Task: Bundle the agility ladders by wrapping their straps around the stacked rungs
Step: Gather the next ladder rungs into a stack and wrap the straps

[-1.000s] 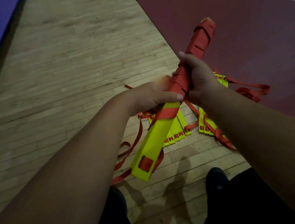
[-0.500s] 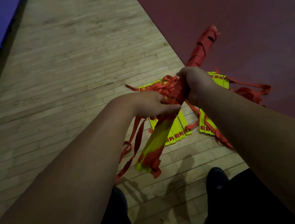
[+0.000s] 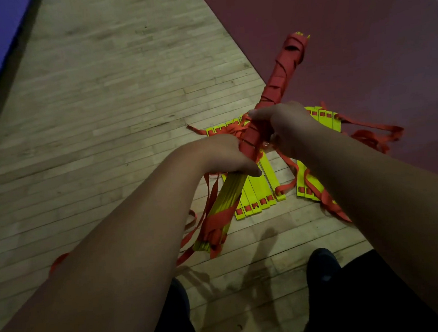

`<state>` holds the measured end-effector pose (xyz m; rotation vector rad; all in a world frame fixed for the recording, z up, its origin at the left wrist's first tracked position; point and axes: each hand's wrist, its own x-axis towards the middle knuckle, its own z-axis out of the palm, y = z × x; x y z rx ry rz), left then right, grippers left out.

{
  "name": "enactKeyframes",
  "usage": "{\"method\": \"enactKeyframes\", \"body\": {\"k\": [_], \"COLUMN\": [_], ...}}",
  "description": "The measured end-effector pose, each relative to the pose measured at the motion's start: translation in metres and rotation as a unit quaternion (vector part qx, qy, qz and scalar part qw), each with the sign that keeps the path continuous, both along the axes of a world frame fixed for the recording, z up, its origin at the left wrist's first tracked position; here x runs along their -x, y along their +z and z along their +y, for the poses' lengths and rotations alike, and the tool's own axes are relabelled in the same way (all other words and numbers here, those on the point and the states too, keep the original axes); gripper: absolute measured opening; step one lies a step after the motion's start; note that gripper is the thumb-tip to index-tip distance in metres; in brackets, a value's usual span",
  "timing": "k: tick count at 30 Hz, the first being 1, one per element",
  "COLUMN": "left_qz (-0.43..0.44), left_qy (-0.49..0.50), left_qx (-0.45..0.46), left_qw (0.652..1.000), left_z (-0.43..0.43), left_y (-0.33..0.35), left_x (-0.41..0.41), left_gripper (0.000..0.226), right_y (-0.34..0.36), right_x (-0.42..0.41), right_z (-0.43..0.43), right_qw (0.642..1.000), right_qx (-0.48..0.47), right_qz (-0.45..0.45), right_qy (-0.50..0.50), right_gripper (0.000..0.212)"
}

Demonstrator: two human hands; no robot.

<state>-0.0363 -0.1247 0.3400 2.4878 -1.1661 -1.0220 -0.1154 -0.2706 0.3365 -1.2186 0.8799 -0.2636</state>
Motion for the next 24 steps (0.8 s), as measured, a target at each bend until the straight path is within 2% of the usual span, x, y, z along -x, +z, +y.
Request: {"method": "enactKeyframes", "body": {"k": [2, 4, 6, 8, 10, 11, 12, 14, 18, 21, 23, 24], "left_qz": [0.026, 0.108, 0.24, 0.341, 0.406, 0.414, 0.405, 0.345, 0.134, -0.003, -0.037, -0.047], "left_qy": [0.017, 0.052, 0.094, 0.101, 0.097, 0.095, 0.092, 0.074, 0.013, -0.042, -0.061, -0.064], "left_qx": [0.019, 0.061, 0.112, 0.151, 0.175, 0.18, 0.179, 0.154, 0.072, 0.0, -0.043, -0.055], "left_qw": [0.999, 0.991, 0.96, 0.922, 0.892, 0.887, 0.892, 0.923, 0.988, 0.999, 0.997, 0.995], "left_z": [0.0, 0.002, 0.005, 0.006, 0.006, 0.005, 0.005, 0.002, -0.002, 0.0, 0.001, 0.001], "left_y": [0.004, 0.008, 0.013, 0.018, 0.02, 0.021, 0.021, 0.022, 0.019, 0.016, 0.012, 0.007], "left_x": [0.002, 0.005, 0.007, 0.011, 0.015, 0.017, 0.017, 0.017, 0.014, 0.01, 0.012, 0.013], "left_gripper": [0.041, 0.044, 0.052, 0.047, 0.039, 0.036, 0.033, 0.036, 0.053, 0.066, 0.068, 0.071], "right_y": [0.002, 0.009, 0.017, 0.028, 0.036, 0.036, 0.035, 0.029, 0.011, -0.003, -0.004, -0.004], "right_x": [0.002, 0.006, 0.009, 0.011, 0.011, 0.012, 0.011, 0.01, 0.004, 0.001, 0.001, 0.0], "right_z": [0.0, 0.004, 0.005, 0.004, 0.002, 0.001, 0.0, -0.001, -0.004, -0.008, -0.008, -0.007], "right_qw": [1.0, 0.999, 0.995, 0.976, 0.947, 0.938, 0.935, 0.942, 0.979, 0.993, 0.995, 0.996], "right_qx": [-0.01, -0.028, -0.072, -0.156, -0.227, -0.245, -0.256, -0.253, -0.172, -0.083, -0.058, -0.06], "right_qz": [-0.003, -0.024, -0.072, -0.147, -0.218, -0.236, -0.24, -0.214, -0.087, -0.017, 0.022, 0.03], "right_qy": [-0.001, -0.006, -0.02, -0.041, -0.062, -0.063, -0.06, -0.052, -0.062, -0.084, -0.074, -0.064], "right_gripper": [0.052, 0.04, 0.027, 0.021, 0.022, 0.026, 0.027, 0.022, 0.018, 0.015, 0.004, 0.009]}}
